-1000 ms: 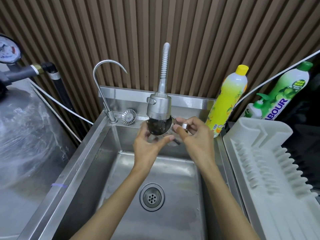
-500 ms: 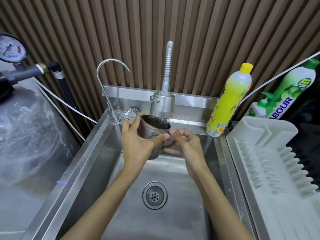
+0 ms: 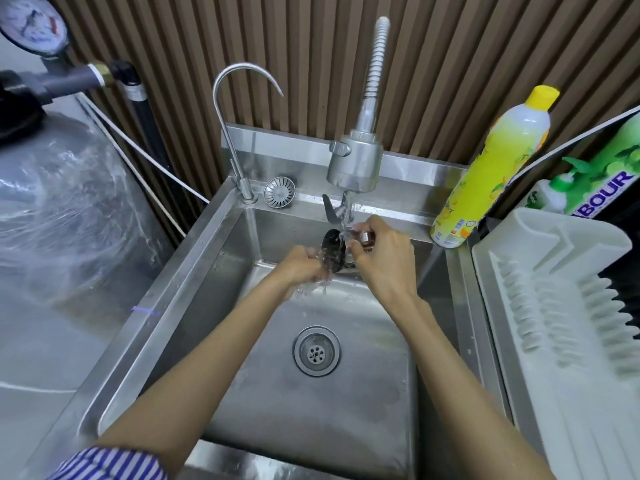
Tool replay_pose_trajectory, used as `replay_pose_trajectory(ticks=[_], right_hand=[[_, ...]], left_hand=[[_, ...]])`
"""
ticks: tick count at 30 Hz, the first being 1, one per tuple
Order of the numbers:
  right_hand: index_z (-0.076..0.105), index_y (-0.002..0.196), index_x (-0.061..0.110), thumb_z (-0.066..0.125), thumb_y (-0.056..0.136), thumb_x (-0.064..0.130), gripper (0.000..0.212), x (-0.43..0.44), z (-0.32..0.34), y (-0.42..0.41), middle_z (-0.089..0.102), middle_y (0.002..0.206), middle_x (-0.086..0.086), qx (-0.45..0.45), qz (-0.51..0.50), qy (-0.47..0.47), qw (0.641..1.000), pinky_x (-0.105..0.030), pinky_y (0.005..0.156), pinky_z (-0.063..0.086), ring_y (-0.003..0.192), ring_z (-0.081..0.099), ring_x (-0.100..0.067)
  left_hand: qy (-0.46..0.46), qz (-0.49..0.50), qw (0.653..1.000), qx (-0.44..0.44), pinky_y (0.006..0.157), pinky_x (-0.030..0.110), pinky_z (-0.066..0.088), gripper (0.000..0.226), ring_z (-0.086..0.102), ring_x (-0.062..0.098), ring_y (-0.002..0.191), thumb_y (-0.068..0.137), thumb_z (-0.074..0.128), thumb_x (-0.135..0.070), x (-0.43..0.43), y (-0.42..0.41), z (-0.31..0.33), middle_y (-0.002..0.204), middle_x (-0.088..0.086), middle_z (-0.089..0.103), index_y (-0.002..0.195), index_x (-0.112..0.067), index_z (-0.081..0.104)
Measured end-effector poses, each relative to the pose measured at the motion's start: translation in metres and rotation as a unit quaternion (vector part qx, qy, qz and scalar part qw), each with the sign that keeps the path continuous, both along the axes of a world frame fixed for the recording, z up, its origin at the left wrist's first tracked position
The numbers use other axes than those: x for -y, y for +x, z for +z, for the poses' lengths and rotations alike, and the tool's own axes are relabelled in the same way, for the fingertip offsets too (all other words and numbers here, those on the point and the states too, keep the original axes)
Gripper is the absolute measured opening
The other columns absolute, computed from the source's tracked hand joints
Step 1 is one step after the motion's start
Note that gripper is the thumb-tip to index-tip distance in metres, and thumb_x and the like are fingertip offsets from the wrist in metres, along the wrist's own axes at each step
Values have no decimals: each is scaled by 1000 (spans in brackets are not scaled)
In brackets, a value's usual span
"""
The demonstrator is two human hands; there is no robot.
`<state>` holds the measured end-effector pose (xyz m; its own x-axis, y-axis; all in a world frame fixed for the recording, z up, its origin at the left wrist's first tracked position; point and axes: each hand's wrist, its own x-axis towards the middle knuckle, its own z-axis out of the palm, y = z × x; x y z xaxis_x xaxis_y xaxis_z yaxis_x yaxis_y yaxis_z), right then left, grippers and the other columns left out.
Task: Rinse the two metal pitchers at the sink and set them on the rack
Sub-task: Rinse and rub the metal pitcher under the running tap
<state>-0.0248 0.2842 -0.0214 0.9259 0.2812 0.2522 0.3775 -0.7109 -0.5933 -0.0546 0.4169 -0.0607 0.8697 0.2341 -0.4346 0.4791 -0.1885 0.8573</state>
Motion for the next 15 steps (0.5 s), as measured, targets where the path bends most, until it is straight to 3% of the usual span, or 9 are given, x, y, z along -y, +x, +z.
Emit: replay_pose_trajectory(ticks=[1,4,8,11,13,15], right_hand=[[60,99,9,57,87,15,14,-3,-4,-1,69,98,-11,18,14,-12,1000,-34,67,40,92,60,-33],[57,95,5,53,87,5,9,-7,-9,0,61,98,-12,47,37,-31,998,-34,60,40,88,57,-33],[56,94,3,48,81,-6,17,-7,-14,5,60,101,-11,82,57,-40,994,-38,60,45,91,56,-34],[62,99,-1,49,77,-11,27,-5,-18,10,59,121,-15,107,78,-37,991,-42,76,52,120,51,-31],[64,91,-2,51,74,-13,24,-3,-21,14,61,117,-18,132,91,-24,987,-40,77,53,124,51,-30],[63,84,-1,53,72,-12,20,0,-23,19,64,110,-16,140,89,-9,986,-34,76,52,120,53,-28]], left_hand=[[1,2,1000,-6,55,21,38,23,47,14,59,78,58,10,0,1,-3,66,5,55,72,-12,59],[-14,15,1000,-1,63,19,44,18,51,9,63,80,62,6,0,7,-12,71,2,60,79,-12,64],[-7,18,1000,2,47,2,37,22,51,7,70,81,61,5,2,9,-15,73,-2,58,98,-9,65],[-10,19,1000,-4,65,13,42,29,53,15,89,80,62,5,3,10,-16,89,6,61,109,-2,65],[-21,17,999,-18,74,21,41,35,53,15,94,80,63,4,4,11,-17,96,7,60,115,-2,62],[-45,12,999,-15,72,20,40,35,52,15,95,81,62,5,6,11,-13,98,7,60,114,-6,61]])
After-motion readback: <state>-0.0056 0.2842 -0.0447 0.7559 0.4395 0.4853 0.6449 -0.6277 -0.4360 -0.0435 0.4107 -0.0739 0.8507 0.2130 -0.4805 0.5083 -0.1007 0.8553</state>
